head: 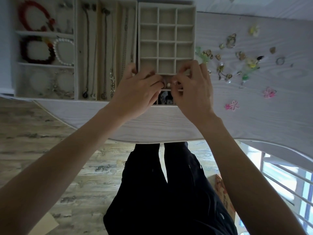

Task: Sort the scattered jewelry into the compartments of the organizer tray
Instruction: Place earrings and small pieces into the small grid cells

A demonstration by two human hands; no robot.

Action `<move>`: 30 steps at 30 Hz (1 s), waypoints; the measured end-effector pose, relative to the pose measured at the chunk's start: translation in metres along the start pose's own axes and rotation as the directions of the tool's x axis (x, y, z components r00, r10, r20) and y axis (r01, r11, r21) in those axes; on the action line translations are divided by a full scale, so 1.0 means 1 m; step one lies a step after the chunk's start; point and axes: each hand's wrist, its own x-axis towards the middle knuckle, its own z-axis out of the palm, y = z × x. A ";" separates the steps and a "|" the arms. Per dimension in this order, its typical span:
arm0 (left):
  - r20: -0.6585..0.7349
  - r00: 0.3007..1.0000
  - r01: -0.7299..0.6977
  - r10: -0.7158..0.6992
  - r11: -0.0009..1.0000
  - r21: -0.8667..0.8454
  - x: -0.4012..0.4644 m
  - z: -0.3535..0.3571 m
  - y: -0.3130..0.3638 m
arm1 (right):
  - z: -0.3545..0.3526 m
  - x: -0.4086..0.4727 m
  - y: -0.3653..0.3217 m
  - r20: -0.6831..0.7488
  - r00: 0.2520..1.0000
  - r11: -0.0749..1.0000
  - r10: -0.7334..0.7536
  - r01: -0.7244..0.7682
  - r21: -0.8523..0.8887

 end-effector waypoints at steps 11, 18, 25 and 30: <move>0.001 0.999 0.052 -0.052 0.999 -0.002 -0.005 0.003 0.005 | -0.003 0.013 -0.005 0.161 0.985 0.984 -0.067 0.092 -0.153; -0.020 0.997 0.070 -0.071 0.997 -0.027 -0.005 0.007 0.006 | 0.002 0.005 -0.004 0.079 0.997 0.999 0.010 -0.007 -0.046; -0.005 0.998 0.066 -0.066 0.996 -0.061 -0.004 0.004 0.006 | -0.007 -0.007 0.012 -0.014 0.999 0.990 0.035 -0.032 0.138; -0.131 0.988 0.055 -0.078 0.983 -0.173 0.005 -0.013 0.015 | -0.031 -0.011 0.018 -0.084 0.993 0.966 0.088 -0.064 0.251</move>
